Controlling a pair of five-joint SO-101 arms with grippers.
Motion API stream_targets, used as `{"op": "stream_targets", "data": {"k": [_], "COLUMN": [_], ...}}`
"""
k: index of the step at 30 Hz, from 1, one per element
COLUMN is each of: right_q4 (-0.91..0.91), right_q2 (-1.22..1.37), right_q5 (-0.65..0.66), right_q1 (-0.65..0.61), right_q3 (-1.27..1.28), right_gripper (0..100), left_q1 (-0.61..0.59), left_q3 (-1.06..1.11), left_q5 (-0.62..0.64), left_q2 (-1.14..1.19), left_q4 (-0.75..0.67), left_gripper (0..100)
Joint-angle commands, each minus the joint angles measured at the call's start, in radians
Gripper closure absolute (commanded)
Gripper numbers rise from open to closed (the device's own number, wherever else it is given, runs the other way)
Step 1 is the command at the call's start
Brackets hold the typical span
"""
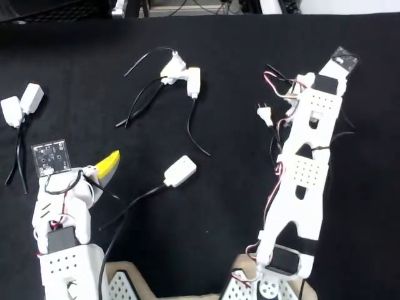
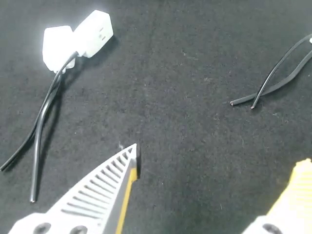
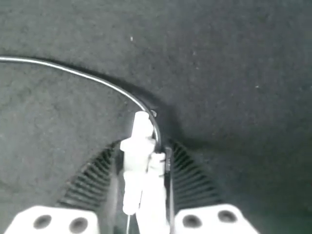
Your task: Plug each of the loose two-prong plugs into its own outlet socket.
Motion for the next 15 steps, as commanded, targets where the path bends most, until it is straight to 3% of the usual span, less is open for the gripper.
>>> {"op": "stream_targets", "data": {"k": [1, 9, 15], "right_q4": [0.058, 0.198, 0.201], "right_q2": [-0.096, -0.318, -0.377], "right_q5": [-0.005, 0.012, 0.262], "right_q1": [-0.051, -0.256, -0.436], "right_q3": [-0.054, -0.053, -0.053], "right_gripper": [98.6, 98.6, 98.6], "left_q1": [-0.007, -0.015, -0.015], "left_q3": [-0.007, -0.007, -0.007], "left_q5": [-0.002, 0.000, 0.003], "left_q2": [-0.015, -0.017, -0.017], "left_q4": [0.002, -0.002, -0.003], "left_gripper": [54, 54, 54]}}
